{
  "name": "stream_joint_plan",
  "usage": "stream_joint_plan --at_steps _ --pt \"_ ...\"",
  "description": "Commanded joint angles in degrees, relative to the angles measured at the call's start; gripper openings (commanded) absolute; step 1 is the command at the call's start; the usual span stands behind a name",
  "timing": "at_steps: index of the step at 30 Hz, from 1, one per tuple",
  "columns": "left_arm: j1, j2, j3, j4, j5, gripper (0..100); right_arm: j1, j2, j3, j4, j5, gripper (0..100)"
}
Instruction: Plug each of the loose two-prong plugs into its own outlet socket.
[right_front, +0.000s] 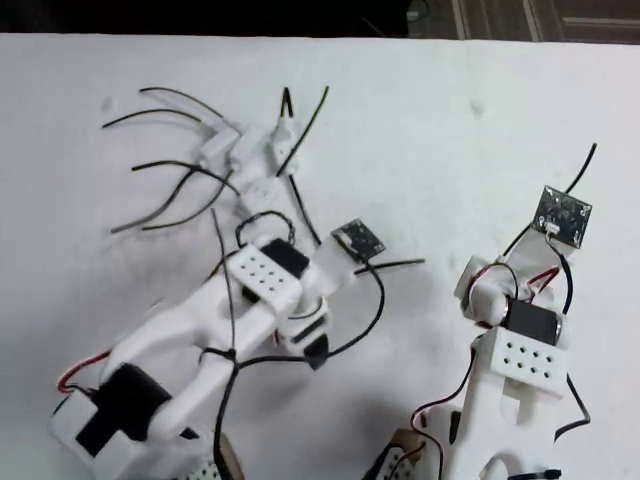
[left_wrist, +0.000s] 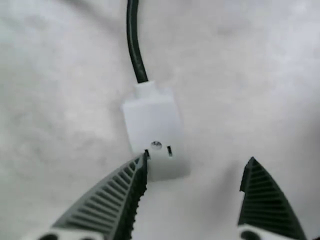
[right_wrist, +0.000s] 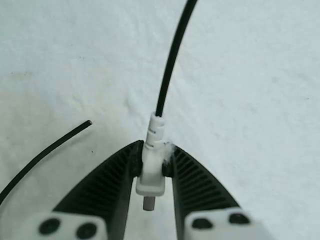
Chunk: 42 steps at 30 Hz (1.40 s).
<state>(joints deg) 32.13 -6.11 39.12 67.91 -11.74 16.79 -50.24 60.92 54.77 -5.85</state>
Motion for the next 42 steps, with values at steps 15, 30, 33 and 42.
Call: stream_joint_plan --at_steps 15,30,33,42 --pt "-22.6 4.6 -8.1 0.4 -12.3 30 0.4 -1.6 -0.3 -0.7 0.6 1.8" --pt "-20.2 -1.8 -29.6 21.1 -17.7 30 0.2 -1.6 0.2 -0.7 0.7 1.8" --pt "-19.8 -1.8 -24.2 18.3 -23.0 30 -0.1 -1.7 0.6 -0.7 3.3 1.9" --pt "-20.5 -1.8 -4.8 -6.6 -35.9 30 -8.7 -12.3 0.4 8.0 3.8 1.9"
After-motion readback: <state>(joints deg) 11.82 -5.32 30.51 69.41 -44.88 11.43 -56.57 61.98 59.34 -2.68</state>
